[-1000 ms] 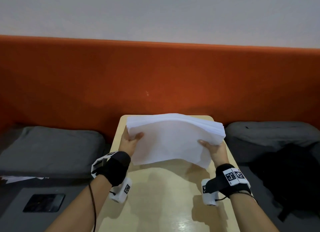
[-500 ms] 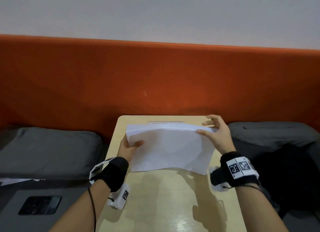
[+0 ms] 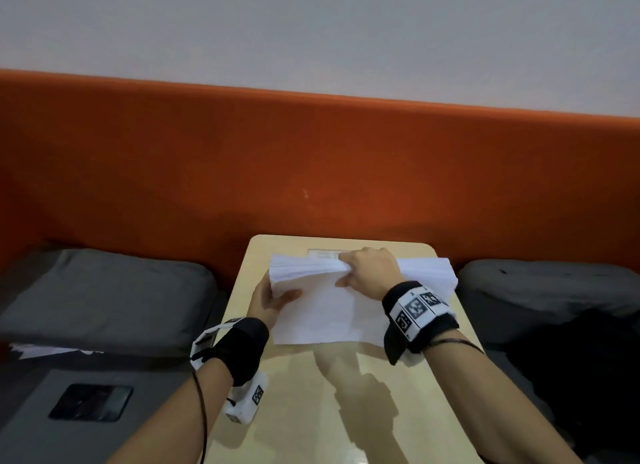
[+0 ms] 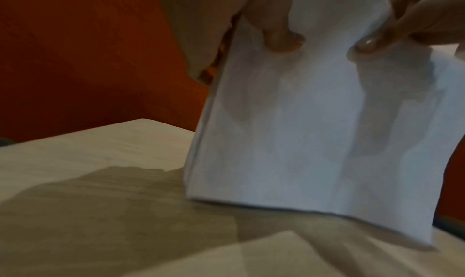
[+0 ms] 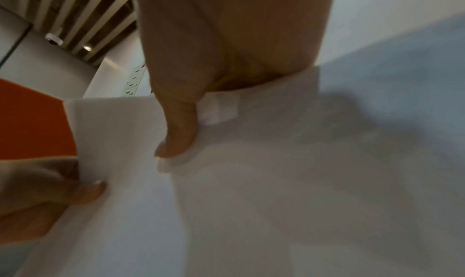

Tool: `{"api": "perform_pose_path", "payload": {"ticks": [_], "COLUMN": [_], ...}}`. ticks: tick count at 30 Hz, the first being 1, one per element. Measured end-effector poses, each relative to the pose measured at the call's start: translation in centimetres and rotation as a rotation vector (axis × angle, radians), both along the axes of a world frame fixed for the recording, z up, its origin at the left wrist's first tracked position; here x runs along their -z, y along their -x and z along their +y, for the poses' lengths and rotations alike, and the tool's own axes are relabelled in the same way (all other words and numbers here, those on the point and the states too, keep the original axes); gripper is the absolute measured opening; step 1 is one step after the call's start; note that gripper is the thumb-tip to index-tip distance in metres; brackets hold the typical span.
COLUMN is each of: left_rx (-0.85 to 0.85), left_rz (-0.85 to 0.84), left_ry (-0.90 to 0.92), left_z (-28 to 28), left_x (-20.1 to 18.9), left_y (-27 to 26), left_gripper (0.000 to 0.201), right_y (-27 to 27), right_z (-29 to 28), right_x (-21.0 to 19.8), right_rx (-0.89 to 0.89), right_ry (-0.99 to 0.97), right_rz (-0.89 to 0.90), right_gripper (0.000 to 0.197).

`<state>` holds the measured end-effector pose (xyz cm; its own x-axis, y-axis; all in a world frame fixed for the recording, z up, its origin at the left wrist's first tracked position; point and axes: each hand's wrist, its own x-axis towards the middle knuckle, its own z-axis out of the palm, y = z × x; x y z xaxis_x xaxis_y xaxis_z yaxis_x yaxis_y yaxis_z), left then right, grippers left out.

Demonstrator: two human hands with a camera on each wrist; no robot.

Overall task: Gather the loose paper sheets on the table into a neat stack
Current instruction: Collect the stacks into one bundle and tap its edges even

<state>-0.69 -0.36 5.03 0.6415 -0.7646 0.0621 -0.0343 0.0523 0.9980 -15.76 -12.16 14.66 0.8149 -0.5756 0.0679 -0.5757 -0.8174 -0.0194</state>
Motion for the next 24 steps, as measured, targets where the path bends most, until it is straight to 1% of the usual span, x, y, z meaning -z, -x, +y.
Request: {"api": "perform_pose_path", "payload": {"ticks": [2, 4, 6, 7, 9, 10, 12, 13, 14, 16, 19, 22, 23, 24], "left_rx": [0.032, 0.037, -0.009, -0.030, -0.066, -0.072, -0.070, -0.069, -0.084, -0.113, -0.146, -0.112, -0.090, -0.063], "left_rz": [0.011, 0.007, -0.050, -0.064, -0.021, 0.054, 0.260, 0.310, 0.302, 0.224, 0.107, 0.043, 0.020, 0.006], "left_ry": [-0.059, -0.075, -0.065, -0.043, 0.016, 0.054, 0.157, 0.205, 0.235, 0.287, 0.319, 0.278, 0.245, 0.213], "left_z": [0.3, 0.7, 0.8, 0.7, 0.1, -0.3, -1.6, -2.2, -2.6, -3.1, -3.2, -2.7, -2.5, -2.4], "left_x": [0.6, 0.6, -0.2, -0.9, -2.8, -3.8, -5.5, -6.5, -7.7, -9.5, -10.6, -9.7, -8.8, -7.8], "left_y": [-0.7, -1.2, -1.9, -2.3, -2.5, -2.2, -1.1, -0.4, 0.4, 1.4, 2.0, 2.9, 3.2, 3.7], "left_gripper": [0.030, 0.033, 0.053, 0.059, 0.050, 0.044, 0.029, 0.023, 0.024, 0.032, 0.035, 0.040, 0.039, 0.033], "right_y": [1.2, 2.6, 3.9, 4.4, 5.4, 5.7, 6.1, 6.3, 6.3, 6.4, 6.7, 7.2, 7.4, 7.6], "right_z": [-0.1, -0.5, -1.1, -1.6, -2.2, -2.3, -2.0, -1.7, -1.4, -0.7, -0.7, -0.4, -0.2, 0.0], "right_x": [-0.5, -1.4, -2.4, -2.6, -2.7, -2.5, -1.8, -1.5, -1.3, -1.0, -0.5, 1.7, 3.0, 4.4], "right_rx": [0.009, 0.048, 0.105, 0.128, 0.142, 0.144, 0.145, 0.142, 0.138, 0.135, 0.121, 0.175, 0.205, 0.237], "right_ry": [-0.051, -0.139, -0.247, -0.309, -0.474, -0.575, -0.778, -0.849, -0.888, -0.910, -0.895, -0.907, -0.919, -0.938], "right_rz": [-0.133, -0.303, -0.467, -0.549, -0.721, -0.822, -1.029, -1.114, -1.181, -1.276, -1.347, -1.345, -1.328, -1.311], "right_gripper": [0.028, 0.035, 0.045, 0.045, 0.043, 0.041, 0.036, 0.033, 0.029, 0.021, 0.023, 0.023, 0.023, 0.023]}}
